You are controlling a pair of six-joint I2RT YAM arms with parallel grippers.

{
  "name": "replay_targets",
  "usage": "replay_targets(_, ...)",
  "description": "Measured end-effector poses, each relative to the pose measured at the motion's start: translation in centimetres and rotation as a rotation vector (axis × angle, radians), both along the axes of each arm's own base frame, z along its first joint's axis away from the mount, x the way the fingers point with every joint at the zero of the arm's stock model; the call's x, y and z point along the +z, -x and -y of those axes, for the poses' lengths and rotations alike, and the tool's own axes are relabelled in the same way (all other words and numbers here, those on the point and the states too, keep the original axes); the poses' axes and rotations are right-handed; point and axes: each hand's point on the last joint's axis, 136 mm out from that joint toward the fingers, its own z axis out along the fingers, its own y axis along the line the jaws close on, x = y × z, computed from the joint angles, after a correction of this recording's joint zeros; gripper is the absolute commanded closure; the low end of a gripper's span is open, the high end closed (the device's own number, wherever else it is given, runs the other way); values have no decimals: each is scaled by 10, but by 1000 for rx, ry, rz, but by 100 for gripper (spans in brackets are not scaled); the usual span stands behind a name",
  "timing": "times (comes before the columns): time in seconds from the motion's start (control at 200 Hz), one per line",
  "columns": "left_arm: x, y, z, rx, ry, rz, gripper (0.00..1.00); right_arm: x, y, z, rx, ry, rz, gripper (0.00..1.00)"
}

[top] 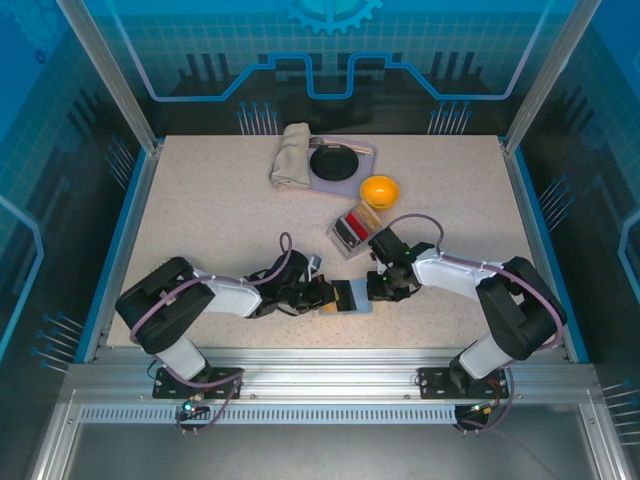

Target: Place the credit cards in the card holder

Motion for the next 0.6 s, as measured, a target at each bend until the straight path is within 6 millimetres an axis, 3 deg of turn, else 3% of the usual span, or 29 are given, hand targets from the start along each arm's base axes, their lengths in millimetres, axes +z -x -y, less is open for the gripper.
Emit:
replay_targets(0.415,-2,6,-4,-20,-29,-11,100,0,0,0,0,-2,-1,85)
replay_targets(0.6,-1,-1,10,-41,-13,-17,100,0,0,-1,1,-3,-2,85)
